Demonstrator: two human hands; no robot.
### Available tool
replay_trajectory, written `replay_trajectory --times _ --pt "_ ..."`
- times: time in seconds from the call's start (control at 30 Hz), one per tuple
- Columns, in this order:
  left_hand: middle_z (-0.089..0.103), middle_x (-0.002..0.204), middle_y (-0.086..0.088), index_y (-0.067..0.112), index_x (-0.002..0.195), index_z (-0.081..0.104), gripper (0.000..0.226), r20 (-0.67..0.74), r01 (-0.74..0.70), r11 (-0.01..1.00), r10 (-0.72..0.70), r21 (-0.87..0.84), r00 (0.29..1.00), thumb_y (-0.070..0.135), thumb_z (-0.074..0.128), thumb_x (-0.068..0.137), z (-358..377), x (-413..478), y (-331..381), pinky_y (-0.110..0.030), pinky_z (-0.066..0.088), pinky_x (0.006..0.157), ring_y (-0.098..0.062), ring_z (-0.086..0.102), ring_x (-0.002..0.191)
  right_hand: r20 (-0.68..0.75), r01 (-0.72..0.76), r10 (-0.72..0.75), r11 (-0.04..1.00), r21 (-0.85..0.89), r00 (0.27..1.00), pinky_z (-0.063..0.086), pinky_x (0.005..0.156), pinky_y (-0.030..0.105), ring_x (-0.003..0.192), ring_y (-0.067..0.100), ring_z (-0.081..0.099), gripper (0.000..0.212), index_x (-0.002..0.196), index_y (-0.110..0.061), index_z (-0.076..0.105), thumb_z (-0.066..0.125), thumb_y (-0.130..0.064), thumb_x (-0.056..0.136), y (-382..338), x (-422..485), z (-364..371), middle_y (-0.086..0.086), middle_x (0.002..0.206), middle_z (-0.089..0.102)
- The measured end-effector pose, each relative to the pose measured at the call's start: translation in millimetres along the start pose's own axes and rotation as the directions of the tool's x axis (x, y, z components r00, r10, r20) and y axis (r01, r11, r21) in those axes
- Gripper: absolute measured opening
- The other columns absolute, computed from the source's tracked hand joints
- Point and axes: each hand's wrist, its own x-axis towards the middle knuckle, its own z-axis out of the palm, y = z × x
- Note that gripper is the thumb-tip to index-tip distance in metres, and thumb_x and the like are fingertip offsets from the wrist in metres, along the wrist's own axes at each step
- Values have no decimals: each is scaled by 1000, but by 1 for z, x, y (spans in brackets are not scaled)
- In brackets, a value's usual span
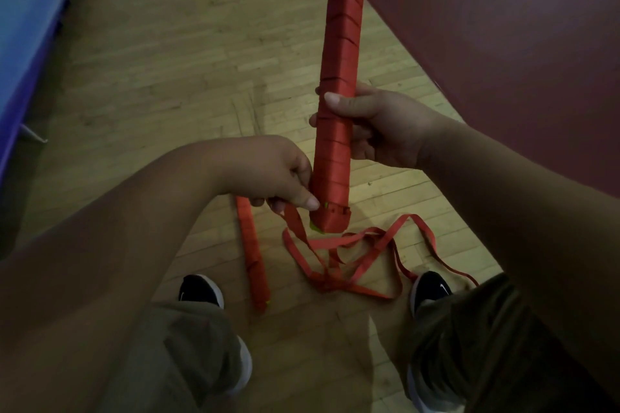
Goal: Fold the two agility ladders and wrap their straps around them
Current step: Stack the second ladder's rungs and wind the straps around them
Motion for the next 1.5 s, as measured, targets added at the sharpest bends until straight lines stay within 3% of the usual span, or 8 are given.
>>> replay_trajectory --times 0.2,0.3,0.43,0.63,0.8,0.93,1.07,1.5 --pt "82 81 4 19 99 78 33 -59 116 984 -108 137 992 49 86 88 10 -1 11 -33 65 71 -13 80 77 -236 -37 28 999 -31 971 48 59 28 90 21 65 49 138 -26 59 85 -25 96 10 7 23 13 114 74" --pt "81 76 6 20 94 81 59 -157 191 963 -162 190 974 77 80 79 18 1 16 -34 65 76 -16 80 76 -295 -20 5 999 -50 955 50 57 29 80 16 64 50 135 -26 60 88 -29 94 12 12 27 10 108 71" --pt "81 80 -1 16 97 79 59 -296 202 969 -153 141 943 74 77 84 28 10 19 -38 64 79 -18 79 80 -334 -23 -32 987 -160 942 51 59 30 68 9 62 55 132 -28 61 92 -40 88 13 13 24 18 118 79" --pt "81 83 2 23 105 79 32 -141 11 996 -24 -87 990 52 83 92 14 2 13 -27 55 68 -5 72 67 -330 -20 -48 980 -200 943 50 68 34 83 19 58 51 126 -25 65 91 -43 86 1 5 15 4 103 70" --pt "78 92 -4 15 106 78 24 -21 -121 943 120 -310 993 33 84 91 5 -3 2 -33 57 77 -16 69 80 -215 17 -30 998 -61 976 62 102 51 114 34 74 46 136 -16 66 80 -36 97 -4 1 8 7 118 73" --pt "77 95 -5 20 102 77 20 40 -166 909 195 -382 980 34 86 91 6 -2 -2 -37 55 82 -17 69 81 -95 -5 11 998 66 995 65 90 42 115 30 74 39 137 -13 61 72 -28 104 -10 -6 4 8 123 75" --pt "83 101 1 21 115 78 21 54 -121 946 143 -302 988 33 80 97 7 -1 4 -34 62 78 -16 78 91 -38 11 -7 996 92 999 66 89 44 120 36 77 48 152 -14 49 67 -17 107 -13 -8 6 12 138 76" --pt "82 78 -6 17 99 79 31 -170 81 993 -94 -84 981 43 91 87 16 5 14 -32 64 61 -21 82 80 -305 11 -54 990 -141 951 68 90 53 110 32 81 48 135 -23 62 87 -20 93 -3 -3 13 11 124 80"
